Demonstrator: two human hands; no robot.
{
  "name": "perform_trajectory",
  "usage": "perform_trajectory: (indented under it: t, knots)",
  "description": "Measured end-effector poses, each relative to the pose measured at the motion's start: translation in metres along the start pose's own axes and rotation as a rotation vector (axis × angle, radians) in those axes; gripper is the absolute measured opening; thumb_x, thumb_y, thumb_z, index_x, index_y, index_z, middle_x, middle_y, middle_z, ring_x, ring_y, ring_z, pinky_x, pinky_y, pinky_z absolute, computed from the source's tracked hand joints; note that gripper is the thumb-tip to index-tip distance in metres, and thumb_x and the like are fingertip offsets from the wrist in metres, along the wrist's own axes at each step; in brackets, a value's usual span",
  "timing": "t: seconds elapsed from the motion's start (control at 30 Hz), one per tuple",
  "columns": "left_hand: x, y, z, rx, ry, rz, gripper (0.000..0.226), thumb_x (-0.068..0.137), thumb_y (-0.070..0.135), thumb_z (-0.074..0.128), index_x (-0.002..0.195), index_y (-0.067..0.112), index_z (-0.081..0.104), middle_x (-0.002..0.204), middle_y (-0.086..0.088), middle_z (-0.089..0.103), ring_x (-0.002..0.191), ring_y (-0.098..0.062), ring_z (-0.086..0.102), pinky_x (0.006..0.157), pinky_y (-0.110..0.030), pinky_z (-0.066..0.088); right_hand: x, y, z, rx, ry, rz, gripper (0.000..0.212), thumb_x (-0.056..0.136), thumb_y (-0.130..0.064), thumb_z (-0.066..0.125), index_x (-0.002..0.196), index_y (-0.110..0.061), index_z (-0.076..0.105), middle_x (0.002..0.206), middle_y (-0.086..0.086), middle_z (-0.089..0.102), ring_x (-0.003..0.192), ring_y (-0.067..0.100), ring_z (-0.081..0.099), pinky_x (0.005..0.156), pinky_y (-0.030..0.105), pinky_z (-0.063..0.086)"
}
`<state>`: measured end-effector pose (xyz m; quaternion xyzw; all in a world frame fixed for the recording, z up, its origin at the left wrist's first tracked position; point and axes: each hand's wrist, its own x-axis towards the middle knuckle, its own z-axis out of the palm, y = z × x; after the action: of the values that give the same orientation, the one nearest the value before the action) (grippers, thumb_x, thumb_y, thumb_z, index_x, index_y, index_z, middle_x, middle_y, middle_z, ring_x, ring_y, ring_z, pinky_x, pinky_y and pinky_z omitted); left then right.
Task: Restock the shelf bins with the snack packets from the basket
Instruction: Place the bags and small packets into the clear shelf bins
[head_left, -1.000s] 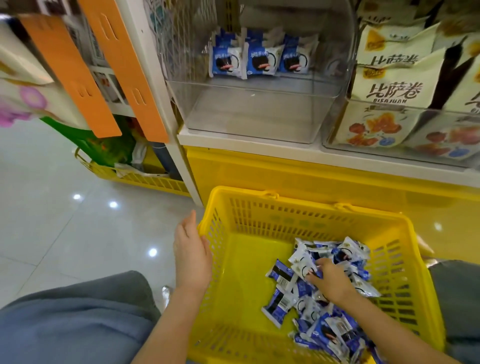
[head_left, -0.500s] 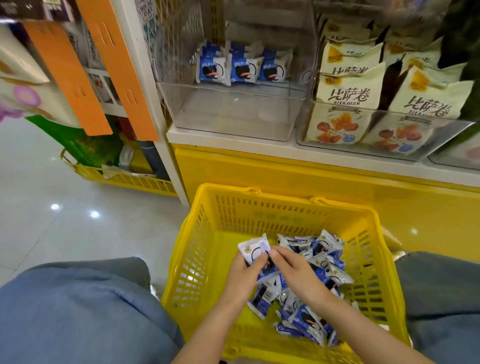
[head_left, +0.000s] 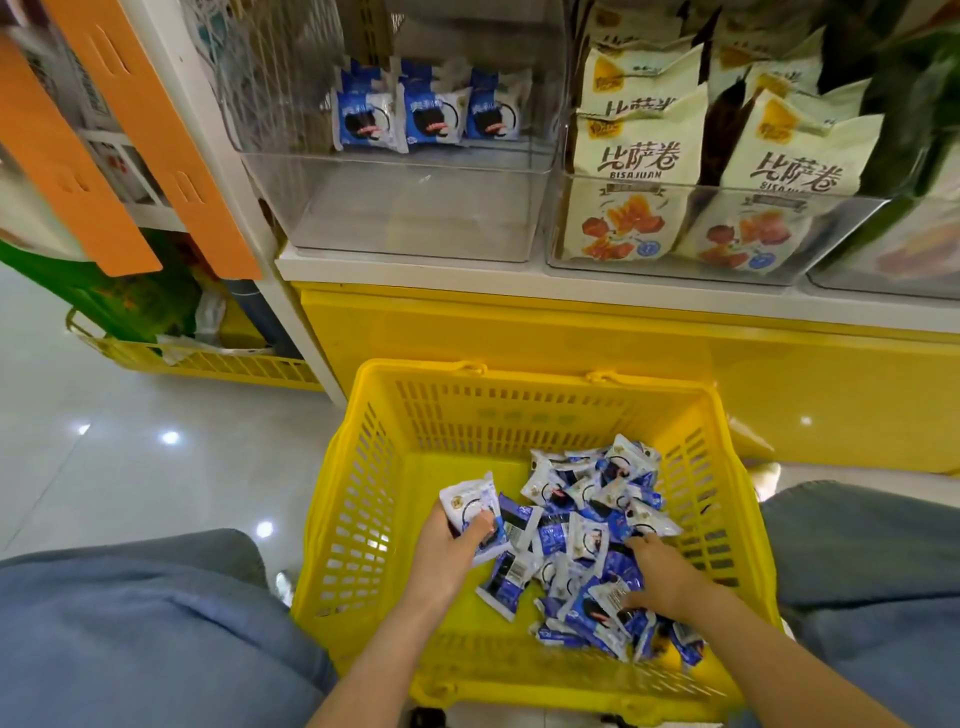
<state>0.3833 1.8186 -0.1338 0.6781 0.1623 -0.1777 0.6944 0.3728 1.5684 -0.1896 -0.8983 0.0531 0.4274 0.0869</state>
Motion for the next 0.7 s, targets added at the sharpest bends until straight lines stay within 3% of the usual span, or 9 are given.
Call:
perform_trajectory:
  t: [0.17,0.3,0.4,0.5,0.6,0.7]
  knots:
    - [0.001,-0.005,-0.002,0.03,-0.007,-0.034,0.024,0.092,0.007,0.054,0.112,0.018,0.05,0.099,0.009,0.059,0.085,0.0,0.059,0.059,-0.009,0.05,0.002,-0.003,-0.007,-0.035,0.018,-0.019,0.059,0.083,-0.034,0.07,0.131,-0.009,0.046,0.134,0.01,0.046,0.116,0.023,0.051,0.096,0.027,0.044]
    - [0.004,-0.009,-0.004,0.061,0.009,-0.098,0.028,0.091,0.011,0.057,0.116,0.018,0.048,0.109,-0.001,0.06,0.101,-0.017,0.061,0.081,-0.035,0.055,0.001,-0.005,-0.022,-0.002,0.06,-0.036,0.048,0.083,-0.034,0.069,0.122,-0.011,0.053,0.131,0.008,0.052,0.116,0.022,0.052,0.093,0.028,0.044]
    - [0.005,-0.011,-0.005,0.101,0.029,-0.123,0.024,0.091,0.012,0.056,0.112,0.019,0.046,0.107,-0.003,0.06,0.098,-0.02,0.063,0.064,-0.027,0.056,-0.006,-0.011,-0.032,0.088,0.119,-0.062,0.047,0.084,-0.039,0.066,0.12,-0.013,0.05,0.122,0.007,0.055,0.107,0.019,0.055,0.081,0.026,0.045]
    - [0.003,-0.013,-0.004,0.11,0.005,-0.199,0.022,0.092,0.011,0.055,0.109,0.017,0.044,0.111,-0.009,0.058,0.098,-0.025,0.062,0.059,-0.029,0.057,-0.018,-0.032,-0.041,0.208,0.274,-0.13,0.047,0.085,-0.045,0.062,0.119,-0.016,0.048,0.095,0.002,0.061,0.077,0.013,0.058,0.062,0.023,0.044]
    - [-0.003,-0.008,0.001,0.051,-0.063,-0.292,0.027,0.09,0.021,0.059,0.113,0.015,0.046,0.115,-0.011,0.059,0.101,-0.028,0.062,0.052,-0.031,0.056,-0.03,-0.065,-0.048,0.342,0.474,-0.252,0.046,0.085,-0.043,0.064,0.122,-0.02,0.05,0.114,0.001,0.064,0.09,0.013,0.063,0.073,0.023,0.05]
    - [-0.01,0.009,0.006,-0.121,-0.189,-0.31,0.034,0.086,0.038,0.061,0.112,0.018,0.053,0.107,-0.011,0.067,0.092,-0.026,0.068,0.06,-0.035,0.056,-0.048,-0.095,-0.054,0.349,0.653,-0.407,0.04,0.084,-0.04,0.065,0.117,-0.02,0.053,0.113,-0.007,0.057,0.097,0.009,0.058,0.074,0.012,0.043]
